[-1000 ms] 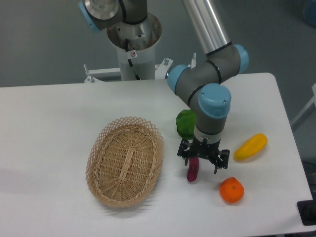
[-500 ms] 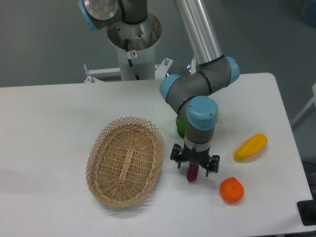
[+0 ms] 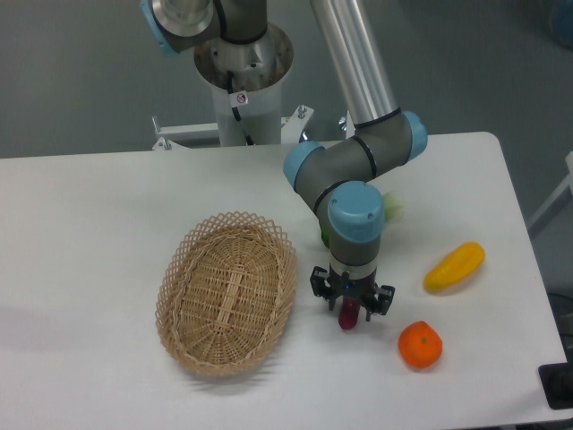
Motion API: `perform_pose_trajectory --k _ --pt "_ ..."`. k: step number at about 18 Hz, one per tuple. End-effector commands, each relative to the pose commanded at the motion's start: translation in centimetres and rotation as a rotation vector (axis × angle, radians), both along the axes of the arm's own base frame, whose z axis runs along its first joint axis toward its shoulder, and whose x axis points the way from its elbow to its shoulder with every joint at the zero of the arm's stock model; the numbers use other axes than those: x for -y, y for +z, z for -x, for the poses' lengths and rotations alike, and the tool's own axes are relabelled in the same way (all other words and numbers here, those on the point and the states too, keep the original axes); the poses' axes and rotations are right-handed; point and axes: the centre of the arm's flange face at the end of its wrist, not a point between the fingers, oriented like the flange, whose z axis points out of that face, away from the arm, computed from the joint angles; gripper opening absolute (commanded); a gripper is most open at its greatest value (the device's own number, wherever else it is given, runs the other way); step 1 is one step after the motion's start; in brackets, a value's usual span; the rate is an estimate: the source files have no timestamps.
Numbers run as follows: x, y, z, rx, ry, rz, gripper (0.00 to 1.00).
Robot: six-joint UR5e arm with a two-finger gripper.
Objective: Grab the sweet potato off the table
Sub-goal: 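Lower the gripper around the sweet potato and close on it, then lift the held sweet potato up and away from the table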
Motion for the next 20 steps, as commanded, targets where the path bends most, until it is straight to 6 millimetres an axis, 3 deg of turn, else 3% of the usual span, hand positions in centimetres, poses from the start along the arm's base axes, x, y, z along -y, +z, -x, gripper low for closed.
perform_pose_trajectory --k 4,10,14,20 --pt "-0.1 0.6 0.1 -0.01 -0.005 -0.007 0.22" --pt "0.0 3.1 1.0 -0.06 -0.1 -0.018 0.21" --pt "2.7 7.7 3.5 -0.117 -0.181 -0.045 0.21" --pt "3.7 13.9 5.8 -0.163 -0.214 -0.092 0.21"
